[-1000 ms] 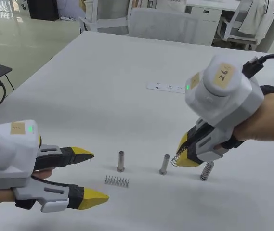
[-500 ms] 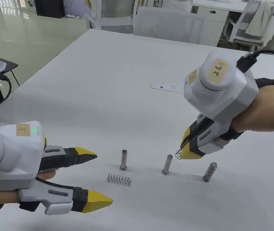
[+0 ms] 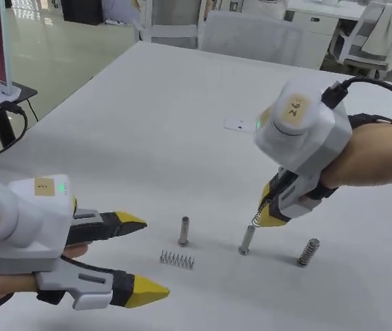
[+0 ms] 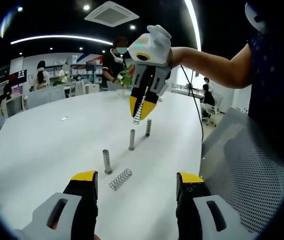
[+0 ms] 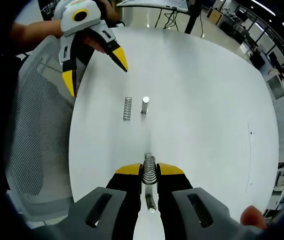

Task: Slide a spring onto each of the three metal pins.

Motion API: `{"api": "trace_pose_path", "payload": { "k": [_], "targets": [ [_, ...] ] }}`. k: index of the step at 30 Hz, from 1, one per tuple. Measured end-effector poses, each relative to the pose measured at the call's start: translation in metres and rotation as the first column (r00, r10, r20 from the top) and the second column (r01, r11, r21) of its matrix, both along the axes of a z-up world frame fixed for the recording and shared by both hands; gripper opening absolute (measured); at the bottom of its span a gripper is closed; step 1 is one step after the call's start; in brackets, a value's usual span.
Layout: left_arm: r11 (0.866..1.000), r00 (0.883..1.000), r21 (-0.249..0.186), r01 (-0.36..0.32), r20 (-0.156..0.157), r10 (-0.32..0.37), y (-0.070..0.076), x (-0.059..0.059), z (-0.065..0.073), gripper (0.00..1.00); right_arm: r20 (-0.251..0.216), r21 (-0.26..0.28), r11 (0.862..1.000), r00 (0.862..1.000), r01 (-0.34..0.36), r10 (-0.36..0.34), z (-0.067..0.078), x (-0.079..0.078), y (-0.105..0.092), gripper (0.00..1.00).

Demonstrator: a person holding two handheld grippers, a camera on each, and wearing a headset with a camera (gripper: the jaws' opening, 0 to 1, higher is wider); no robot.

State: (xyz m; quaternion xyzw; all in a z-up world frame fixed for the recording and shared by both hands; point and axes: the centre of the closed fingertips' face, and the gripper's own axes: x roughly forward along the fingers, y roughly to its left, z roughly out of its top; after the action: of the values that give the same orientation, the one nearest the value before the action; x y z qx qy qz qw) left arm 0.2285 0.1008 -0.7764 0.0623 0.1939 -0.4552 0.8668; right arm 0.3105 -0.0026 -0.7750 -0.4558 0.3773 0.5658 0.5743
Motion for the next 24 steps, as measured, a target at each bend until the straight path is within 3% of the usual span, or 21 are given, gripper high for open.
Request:
{"api": "trace_pose_path", "payload": {
  "k": [24],
  "targets": [
    [1.000, 1.000, -0.002, -0.016, -0.004, 0.016, 0.003, -0.001, -0.003, 0.58, -0.041, -0.059, 0.998, 0.999, -0.015, 0.012, -0.024, 0.002, 0.003, 0.09]
  ]
}}
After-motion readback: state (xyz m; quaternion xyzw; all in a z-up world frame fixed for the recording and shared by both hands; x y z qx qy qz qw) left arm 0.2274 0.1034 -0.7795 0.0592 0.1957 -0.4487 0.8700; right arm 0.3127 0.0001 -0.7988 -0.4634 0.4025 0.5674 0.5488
